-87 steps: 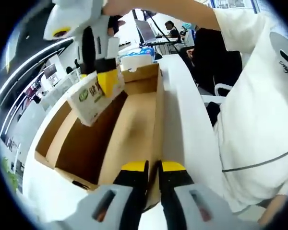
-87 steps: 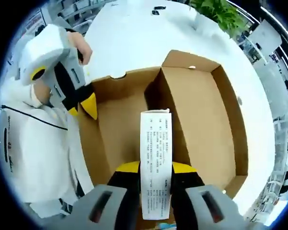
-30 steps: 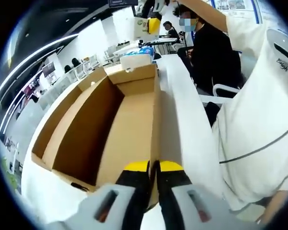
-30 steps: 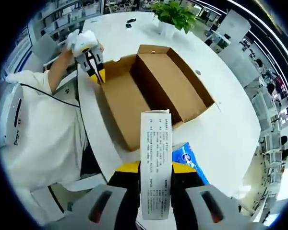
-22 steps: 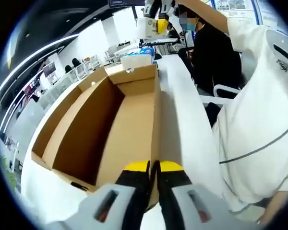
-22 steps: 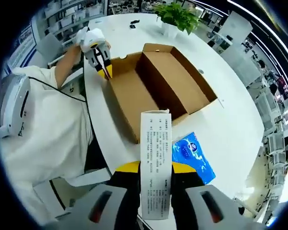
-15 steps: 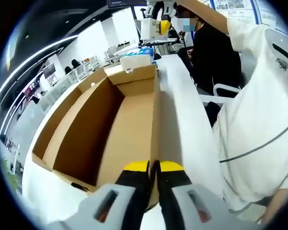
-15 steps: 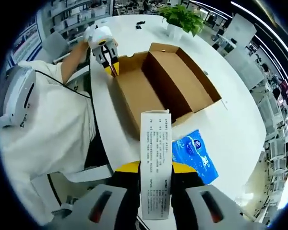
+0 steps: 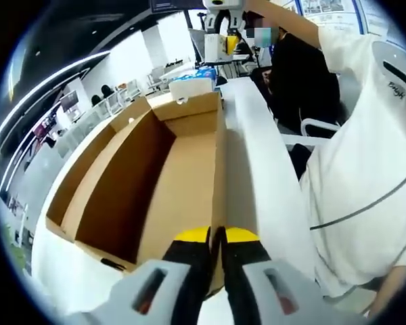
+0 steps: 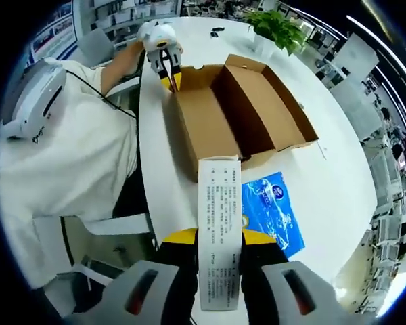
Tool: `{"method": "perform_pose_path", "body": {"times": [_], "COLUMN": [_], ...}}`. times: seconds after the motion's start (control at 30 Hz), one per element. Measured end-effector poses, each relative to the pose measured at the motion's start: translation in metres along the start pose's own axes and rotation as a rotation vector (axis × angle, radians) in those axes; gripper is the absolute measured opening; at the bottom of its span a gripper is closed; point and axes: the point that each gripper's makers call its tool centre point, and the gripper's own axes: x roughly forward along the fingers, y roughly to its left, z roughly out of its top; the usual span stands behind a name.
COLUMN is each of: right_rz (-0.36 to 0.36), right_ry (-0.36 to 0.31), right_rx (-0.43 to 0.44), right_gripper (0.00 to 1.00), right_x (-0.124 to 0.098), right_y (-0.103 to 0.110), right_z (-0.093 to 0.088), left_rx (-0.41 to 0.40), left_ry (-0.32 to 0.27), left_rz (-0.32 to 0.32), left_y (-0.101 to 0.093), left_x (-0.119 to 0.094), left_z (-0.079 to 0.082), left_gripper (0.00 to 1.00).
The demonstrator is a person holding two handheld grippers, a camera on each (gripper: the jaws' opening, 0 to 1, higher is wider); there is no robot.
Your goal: Operate the shoe box by opening the lid, removing the specified soft item, and placing it in the target area until the item is outside and the box remains undamaged.
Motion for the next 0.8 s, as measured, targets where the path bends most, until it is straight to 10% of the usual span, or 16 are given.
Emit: {"method": "perform_pose_path", "body": {"times": [0.2, 0.47, 0.8], "right_rz": [0.052, 0.074, 0.109], "right_ry": [-0.06, 0.068, 0.071], "right_rx": [-0.225, -0.275, -0.299], "right_gripper": [0.21, 0.21, 0.21], "right_x": [0.005, 0.031, 0.032], "right_y": [0.02, 0.029, 0.035], "right_z": [0.006, -0.017, -0.017], "left_rx": [0.026, 0.019, 0.013], "left_ry": [-0.005, -0.008, -0.009], "left_rz": [0.004, 0.01, 0.008], "left_y": [0.0, 0.0, 0.001], "left_x": [0.0, 0.0, 0.0], "left_z": [0.0, 0.0, 0.0], "left_gripper": [0.05, 0.06, 0.06]}}
